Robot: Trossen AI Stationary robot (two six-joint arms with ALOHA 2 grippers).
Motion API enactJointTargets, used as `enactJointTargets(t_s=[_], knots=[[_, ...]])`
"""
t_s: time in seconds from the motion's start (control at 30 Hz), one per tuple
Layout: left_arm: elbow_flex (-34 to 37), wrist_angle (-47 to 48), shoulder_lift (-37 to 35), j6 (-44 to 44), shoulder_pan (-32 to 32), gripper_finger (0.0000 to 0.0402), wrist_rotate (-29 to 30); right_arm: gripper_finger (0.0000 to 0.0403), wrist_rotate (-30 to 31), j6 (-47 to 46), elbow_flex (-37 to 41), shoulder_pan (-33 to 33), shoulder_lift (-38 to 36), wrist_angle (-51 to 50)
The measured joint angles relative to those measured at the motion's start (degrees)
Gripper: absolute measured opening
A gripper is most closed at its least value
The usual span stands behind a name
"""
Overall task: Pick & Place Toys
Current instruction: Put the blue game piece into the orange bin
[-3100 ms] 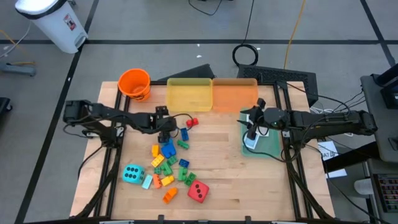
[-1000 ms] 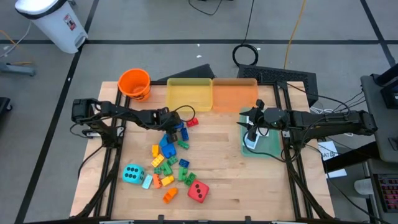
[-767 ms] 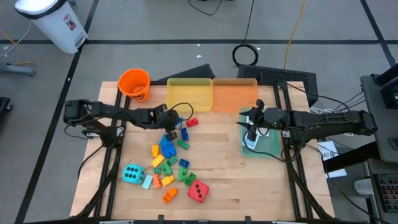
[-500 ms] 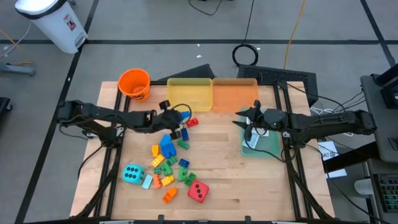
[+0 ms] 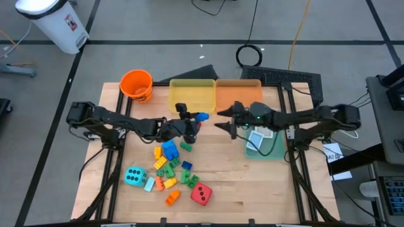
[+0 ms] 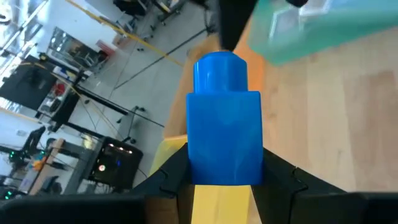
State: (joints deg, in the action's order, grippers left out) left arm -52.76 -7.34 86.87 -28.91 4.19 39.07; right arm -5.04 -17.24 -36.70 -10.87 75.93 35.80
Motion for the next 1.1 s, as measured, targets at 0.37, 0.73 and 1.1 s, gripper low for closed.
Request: enactJointTargets(t_s=[0.37,0.73,1.1], knots=[[-0.4,1.6,1.5,-1.2,-0.3,0.0124,3.7,0.0282,-5.5,-3.9,-14.8,-0.5,14.2,-1.1],[-0.5,4.1,1.6,-1.0,0.6,0.0124,6.8,0.0235,-8.1,-6.1,-15.1,-2.6,15.0,-2.3],[-0.6,3.6,1.5,-1.4,1.6,0.0124,6.3,0.028,-7.2,-3.2,-14.8,-2.5,10.8,-9.2]])
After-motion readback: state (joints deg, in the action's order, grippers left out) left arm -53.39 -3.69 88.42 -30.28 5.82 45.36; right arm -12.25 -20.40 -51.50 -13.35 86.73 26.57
